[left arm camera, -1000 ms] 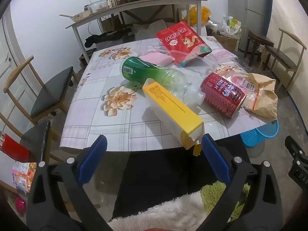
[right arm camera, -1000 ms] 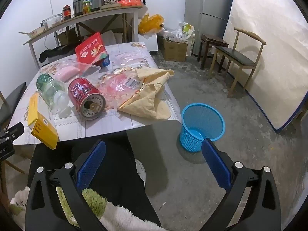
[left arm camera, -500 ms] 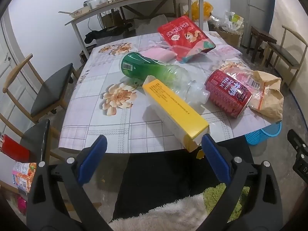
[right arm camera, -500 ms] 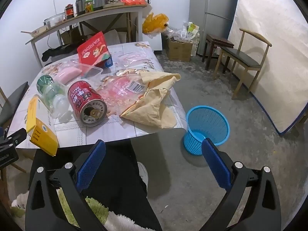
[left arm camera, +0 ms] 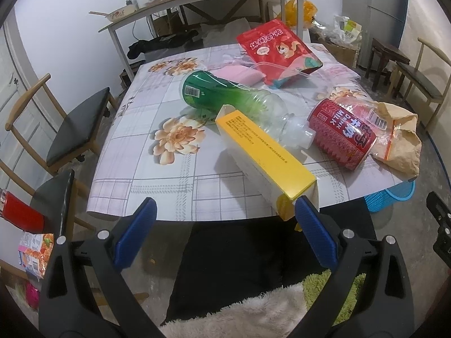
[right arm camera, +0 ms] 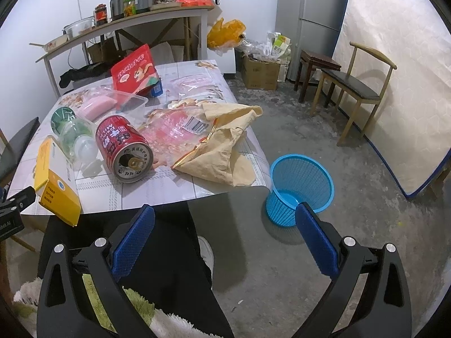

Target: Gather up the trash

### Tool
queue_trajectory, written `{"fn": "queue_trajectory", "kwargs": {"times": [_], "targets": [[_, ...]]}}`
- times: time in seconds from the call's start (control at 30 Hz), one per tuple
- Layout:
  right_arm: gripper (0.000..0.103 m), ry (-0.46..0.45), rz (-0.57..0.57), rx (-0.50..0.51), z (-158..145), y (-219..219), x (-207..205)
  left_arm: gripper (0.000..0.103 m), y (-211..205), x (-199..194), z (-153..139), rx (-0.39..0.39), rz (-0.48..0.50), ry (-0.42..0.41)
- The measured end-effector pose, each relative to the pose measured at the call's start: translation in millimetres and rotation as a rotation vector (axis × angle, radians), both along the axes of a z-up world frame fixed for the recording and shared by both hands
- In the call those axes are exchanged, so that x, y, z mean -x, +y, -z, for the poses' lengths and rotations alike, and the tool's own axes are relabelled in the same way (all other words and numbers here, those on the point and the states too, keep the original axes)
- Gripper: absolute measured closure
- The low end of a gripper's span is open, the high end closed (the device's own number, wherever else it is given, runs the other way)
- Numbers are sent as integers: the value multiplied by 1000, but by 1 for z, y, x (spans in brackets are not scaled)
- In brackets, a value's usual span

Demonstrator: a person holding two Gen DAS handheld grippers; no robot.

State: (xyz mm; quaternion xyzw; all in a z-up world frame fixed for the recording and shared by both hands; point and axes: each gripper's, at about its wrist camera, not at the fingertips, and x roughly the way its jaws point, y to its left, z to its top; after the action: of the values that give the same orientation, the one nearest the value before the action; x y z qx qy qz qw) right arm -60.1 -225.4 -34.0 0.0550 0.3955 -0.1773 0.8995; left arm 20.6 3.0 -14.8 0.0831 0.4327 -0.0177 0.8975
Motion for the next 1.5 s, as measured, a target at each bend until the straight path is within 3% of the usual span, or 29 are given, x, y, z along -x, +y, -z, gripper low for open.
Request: {"fn": "queue_trajectory", "kwargs": {"times": [1.5], "targets": [[6,15,-10,41,0,5,1,9,8,-4,9,2,-16,22]]}}
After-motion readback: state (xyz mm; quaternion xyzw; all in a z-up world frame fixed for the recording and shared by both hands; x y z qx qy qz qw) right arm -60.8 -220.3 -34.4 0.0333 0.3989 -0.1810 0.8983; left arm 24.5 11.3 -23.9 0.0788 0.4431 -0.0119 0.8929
